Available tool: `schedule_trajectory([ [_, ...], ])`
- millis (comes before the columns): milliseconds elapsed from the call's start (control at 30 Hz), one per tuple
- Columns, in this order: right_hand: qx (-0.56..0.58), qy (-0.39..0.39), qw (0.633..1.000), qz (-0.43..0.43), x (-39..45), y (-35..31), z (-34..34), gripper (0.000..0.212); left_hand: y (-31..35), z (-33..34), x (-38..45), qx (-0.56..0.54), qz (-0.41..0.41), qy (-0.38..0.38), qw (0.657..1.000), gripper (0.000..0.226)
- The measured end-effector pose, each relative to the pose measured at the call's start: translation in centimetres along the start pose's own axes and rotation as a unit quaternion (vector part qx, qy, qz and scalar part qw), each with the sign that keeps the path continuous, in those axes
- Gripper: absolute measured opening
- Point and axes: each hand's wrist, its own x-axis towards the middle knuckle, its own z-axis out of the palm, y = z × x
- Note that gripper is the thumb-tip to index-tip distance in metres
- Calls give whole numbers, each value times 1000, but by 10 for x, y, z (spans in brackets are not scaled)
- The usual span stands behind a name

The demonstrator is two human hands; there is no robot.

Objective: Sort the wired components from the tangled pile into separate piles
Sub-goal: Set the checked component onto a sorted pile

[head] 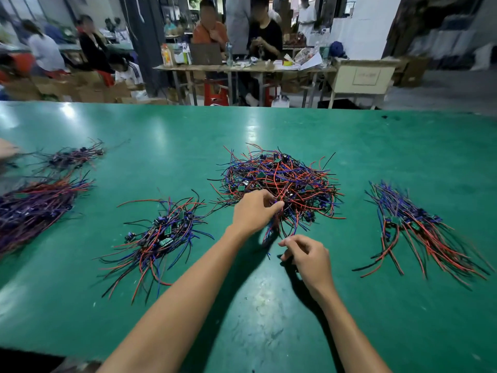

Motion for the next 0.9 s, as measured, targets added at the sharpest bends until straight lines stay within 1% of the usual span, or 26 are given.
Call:
schedule_trajectory([
  [67,2,-3,1000,3,0,2,0,17,2,11,-2,-81,-26,23,996,27],
  [133,9,-1,1000,1,1,2,1,19,0,16,-10,-211,-38,28,976,20],
  [200,14,8,1000,-3,3,2,1,20,-2,13,-24,-327,-46,-1,944,20],
  [233,17,13,1000,-3,5,2,1,21,-4,11,-32,-360,-47,-24,931,22],
  [267,23,13,1000,-3,7,3,1,22,-5,9,-40,-373,-44,-49,926,24],
  [333,50,-11,999,-12,7,3,-1,21,-8,3,-55,-374,-27,-88,923,29],
  [433,133,-58,989,-39,4,-1,-4,15,-12,-4,-66,-368,5,-142,919,33],
  [500,153,-68,985,-39,3,-2,-8,15,-14,-7,-68,-332,16,-171,928,36],
  [533,151,-61,986,-37,3,-1,-9,13,-14,-8,-70,-321,11,-179,930,37],
  [633,153,-10,988,-33,4,1,-6,14,-15,-8,-74,-329,-18,-175,928,33],
  [700,160,11,986,-31,3,2,-3,15,-18,-6,-76,-334,-21,-171,927,29],
  [800,164,20,986,-24,2,3,-2,13,-20,-3,-80,-335,-18,-160,929,34],
  [900,163,22,986,-22,1,2,-2,12,-19,0,-86,-309,-13,-140,940,33],
])
